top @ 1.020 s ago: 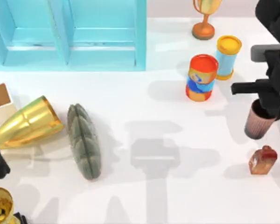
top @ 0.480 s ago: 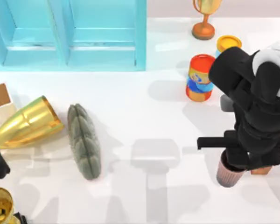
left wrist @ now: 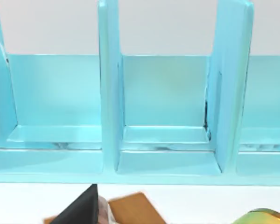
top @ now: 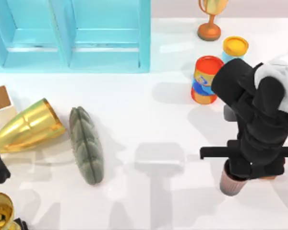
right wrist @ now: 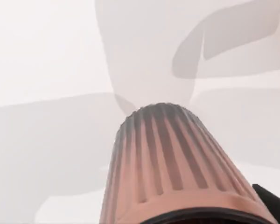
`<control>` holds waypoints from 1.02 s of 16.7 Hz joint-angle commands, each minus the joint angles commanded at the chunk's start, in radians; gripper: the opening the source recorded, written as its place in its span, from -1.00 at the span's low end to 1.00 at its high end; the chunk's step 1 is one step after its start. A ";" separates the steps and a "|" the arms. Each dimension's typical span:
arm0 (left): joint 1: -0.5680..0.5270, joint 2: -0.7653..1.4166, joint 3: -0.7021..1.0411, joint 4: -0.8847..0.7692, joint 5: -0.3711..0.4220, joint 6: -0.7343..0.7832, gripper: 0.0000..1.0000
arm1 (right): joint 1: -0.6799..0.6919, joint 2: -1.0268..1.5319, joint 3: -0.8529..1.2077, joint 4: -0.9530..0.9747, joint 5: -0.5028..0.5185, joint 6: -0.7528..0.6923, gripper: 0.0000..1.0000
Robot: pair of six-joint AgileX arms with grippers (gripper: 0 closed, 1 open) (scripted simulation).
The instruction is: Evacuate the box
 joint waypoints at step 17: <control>0.000 0.000 0.000 0.000 0.000 0.000 1.00 | 0.007 0.031 -0.058 0.090 0.001 0.005 0.51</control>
